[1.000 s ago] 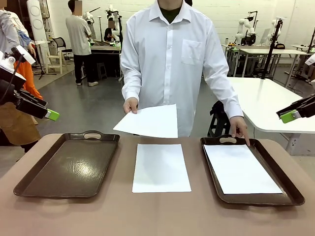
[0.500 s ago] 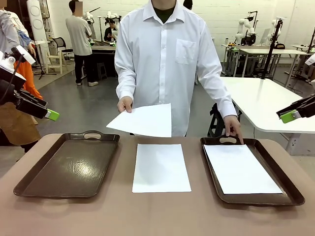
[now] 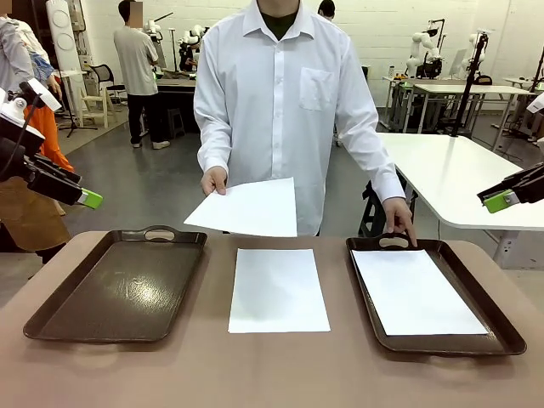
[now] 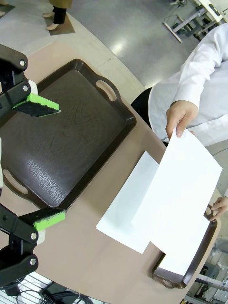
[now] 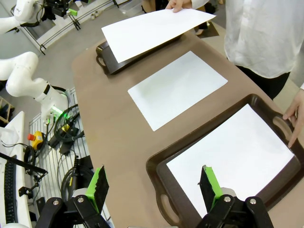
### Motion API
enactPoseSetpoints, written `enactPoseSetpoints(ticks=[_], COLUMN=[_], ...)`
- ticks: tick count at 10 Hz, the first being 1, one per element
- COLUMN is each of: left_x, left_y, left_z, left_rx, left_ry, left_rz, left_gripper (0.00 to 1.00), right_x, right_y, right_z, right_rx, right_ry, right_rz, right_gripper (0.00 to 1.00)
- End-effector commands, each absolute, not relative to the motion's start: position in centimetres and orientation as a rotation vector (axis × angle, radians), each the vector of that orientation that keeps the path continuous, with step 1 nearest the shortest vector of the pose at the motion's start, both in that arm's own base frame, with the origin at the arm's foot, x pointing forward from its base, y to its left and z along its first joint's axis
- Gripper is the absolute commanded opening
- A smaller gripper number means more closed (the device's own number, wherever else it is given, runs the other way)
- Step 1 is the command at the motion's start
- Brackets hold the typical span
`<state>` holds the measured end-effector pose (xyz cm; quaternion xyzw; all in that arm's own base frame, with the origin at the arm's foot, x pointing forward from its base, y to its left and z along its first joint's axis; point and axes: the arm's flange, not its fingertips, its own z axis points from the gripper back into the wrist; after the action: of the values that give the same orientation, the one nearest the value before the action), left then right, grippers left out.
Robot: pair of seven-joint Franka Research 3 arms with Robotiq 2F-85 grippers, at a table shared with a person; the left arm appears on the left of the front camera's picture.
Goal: Sort the A4 documents.
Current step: Receive the A4 Paper.
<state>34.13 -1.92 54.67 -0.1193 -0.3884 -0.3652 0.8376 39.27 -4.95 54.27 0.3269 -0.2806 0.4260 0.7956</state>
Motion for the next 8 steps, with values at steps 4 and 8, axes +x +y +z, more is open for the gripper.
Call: enactPoseSetpoints(ticks=[4,8], left_x=[34.2,34.2], left_y=[-1.8,-1.8], left_z=[54.6,54.6], left_rx=[-0.256,-0.256], left_ry=[-0.824,-0.824], left_rz=[-0.784,-0.784], left_gripper=[1.0,1.0], right_x=[39.3,40.7], right_y=[-5.0,-3.4], right_z=[54.3,54.3], right_rx=[0.702,1.039], right_ry=[-0.603,-0.581], right_rz=[0.915,0.873], right_gripper=[1.0,1.0])
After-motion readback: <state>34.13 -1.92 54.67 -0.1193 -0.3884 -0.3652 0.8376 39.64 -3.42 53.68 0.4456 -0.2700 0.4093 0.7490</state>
